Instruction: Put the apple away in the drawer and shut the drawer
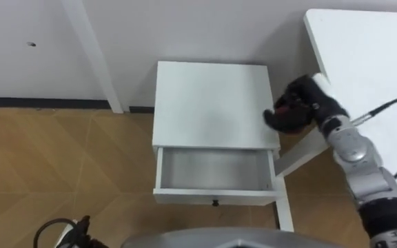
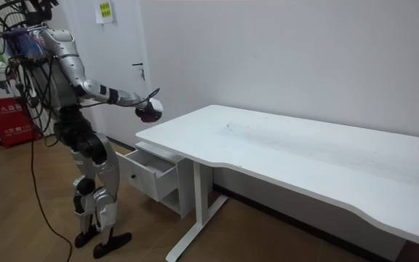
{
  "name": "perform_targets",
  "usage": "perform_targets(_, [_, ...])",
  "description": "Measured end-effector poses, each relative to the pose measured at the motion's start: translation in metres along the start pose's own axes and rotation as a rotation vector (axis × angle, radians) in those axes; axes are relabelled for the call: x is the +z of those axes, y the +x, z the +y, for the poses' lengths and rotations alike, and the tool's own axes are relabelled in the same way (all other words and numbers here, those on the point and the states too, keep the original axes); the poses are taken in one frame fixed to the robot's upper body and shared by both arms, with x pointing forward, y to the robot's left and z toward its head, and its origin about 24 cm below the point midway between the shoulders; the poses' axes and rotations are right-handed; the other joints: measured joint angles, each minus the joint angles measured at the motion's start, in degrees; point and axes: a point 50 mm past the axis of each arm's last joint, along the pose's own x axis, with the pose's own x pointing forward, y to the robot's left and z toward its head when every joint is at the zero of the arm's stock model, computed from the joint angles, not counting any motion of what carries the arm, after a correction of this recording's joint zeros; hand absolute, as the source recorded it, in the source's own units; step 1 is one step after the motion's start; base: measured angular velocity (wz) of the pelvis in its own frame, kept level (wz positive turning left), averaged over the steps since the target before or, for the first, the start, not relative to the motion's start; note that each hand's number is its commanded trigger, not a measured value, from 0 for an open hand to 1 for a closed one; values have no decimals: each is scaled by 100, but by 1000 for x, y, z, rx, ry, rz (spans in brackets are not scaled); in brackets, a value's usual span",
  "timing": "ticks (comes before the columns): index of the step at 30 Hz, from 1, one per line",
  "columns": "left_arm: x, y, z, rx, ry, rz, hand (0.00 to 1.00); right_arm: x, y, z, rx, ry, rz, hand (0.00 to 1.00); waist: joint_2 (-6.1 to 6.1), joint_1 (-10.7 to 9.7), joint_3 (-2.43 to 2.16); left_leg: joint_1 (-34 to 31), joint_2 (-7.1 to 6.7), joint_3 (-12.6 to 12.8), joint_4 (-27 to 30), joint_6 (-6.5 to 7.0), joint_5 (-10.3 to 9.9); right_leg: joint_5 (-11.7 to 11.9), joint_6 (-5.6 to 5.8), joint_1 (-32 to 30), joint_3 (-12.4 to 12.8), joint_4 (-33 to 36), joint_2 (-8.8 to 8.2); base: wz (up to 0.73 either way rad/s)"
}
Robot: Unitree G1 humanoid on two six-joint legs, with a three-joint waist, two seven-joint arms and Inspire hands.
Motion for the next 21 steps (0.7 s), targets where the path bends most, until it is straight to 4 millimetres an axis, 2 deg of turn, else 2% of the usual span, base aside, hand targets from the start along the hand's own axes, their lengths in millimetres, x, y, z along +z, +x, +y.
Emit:
perform_targets(3, [2, 1, -1, 0, 9, -3, 0, 17, 4, 18, 115, -10, -67, 100, -39, 99, -18, -58, -15, -73, 13, 6, 7, 7, 12, 7, -83, -79, -10, 14])
perform_targets(6, [1, 0, -7, -17, 6, 6, 0, 31, 4, 20, 144, -15, -120, 100, -64, 224, -6, -57, -24, -81, 10, 9, 13, 12, 21, 7, -107, -100, -17, 4])
perform_targets(10, [2, -1, -13, -40, 46, 7, 0, 43, 10, 25, 212, -44, -151, 100, -102, 239, 13, -69, -34, -94, 4, 10, 13, 15, 25, 8, -121, -108, -22, 2])
perform_targets(18, [7, 1, -13, -56, 58, 0, 0, 51, 12, 37, 306, -38, -160, 100, -75, 229, 31, -143, -43, -115, 10, 10, 13, 27, 46, -2, -162, -184, -23, 2])
perform_targets(19, [8, 1, -13, -58, 68, -1, 0, 50, 12, 38, 311, -36, -156, 60, -70, 228, 34, -151, -43, -121, 8, 10, 12, 27, 46, -3, -182, -184, -23, 7])
perform_targets(20, [9, 1, -14, -61, 77, -4, 0, 50, 12, 38, 315, -36, -154, 0, -59, 240, 40, -152, -42, -123, 10, 11, 12, 27, 46, -4, -184, -184, -22, 4])
perform_targets(21, [10, 1, -14, -61, 79, -6, 0, 50, 12, 38, 315, -36, -155, 0, -57, 240, 41, -152, -41, -123, 10, 11, 12, 27, 46, -4, -184, -184, -22, 0])
